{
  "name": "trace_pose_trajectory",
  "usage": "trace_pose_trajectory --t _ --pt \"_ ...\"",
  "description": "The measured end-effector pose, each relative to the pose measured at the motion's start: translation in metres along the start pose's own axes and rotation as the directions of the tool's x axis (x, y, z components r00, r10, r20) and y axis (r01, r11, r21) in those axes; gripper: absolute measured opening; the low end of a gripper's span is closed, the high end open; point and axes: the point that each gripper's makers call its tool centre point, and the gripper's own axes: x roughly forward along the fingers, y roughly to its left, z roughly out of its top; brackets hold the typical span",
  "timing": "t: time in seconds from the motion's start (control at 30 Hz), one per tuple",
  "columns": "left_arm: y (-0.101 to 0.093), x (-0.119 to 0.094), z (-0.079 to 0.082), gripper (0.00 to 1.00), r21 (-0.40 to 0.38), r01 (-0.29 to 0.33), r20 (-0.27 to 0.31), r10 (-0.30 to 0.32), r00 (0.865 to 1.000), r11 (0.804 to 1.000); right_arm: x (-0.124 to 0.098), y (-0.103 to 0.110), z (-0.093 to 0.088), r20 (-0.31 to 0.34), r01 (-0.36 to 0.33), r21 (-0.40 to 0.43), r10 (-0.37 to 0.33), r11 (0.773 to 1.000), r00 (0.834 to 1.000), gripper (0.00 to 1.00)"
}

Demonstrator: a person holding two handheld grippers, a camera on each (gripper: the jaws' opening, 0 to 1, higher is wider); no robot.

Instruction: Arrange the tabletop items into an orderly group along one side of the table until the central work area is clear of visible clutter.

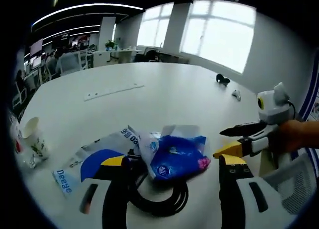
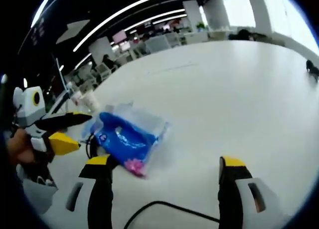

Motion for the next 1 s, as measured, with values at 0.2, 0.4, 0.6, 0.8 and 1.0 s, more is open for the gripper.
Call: trace_pose_trajectory --t 0.2,0.4,0.6,0.8,1.0 --pt "0.006 0.011 -0.003 0.61 -0.026 -0.006 -0.001 0.006 1.0 1.0 0.009 0.005 0.003 -0.01 -0.001 0.013 0.001 1.0 1.0 0.8" --pt "0.011 0.02 -0.006 0.48 -0.035 -0.022 -0.008 0.021 1.0 0.999 0.019 0.005 0.001 -0.029 0.003 0.038 -0.002 0.999 1.0 0.7" --pt "0.023 0.023 -0.007 0.36 -0.062 -0.065 -0.007 0.064 0.998 0.996 0.027 0.008 -0.002 -0.053 0.005 0.055 -0.002 0.998 0.999 0.56" --pt "0.035 0.022 -0.009 0.23 -0.075 -0.112 -0.012 0.112 0.994 0.991 0.031 0.015 -0.003 -0.071 -0.003 0.064 0.007 0.998 0.997 0.4" --pt "0.037 0.023 -0.013 0.14 -0.078 -0.121 -0.023 0.119 0.993 0.99 0.031 0.017 -0.004 -0.076 -0.001 0.07 0.006 0.998 0.997 0.28"
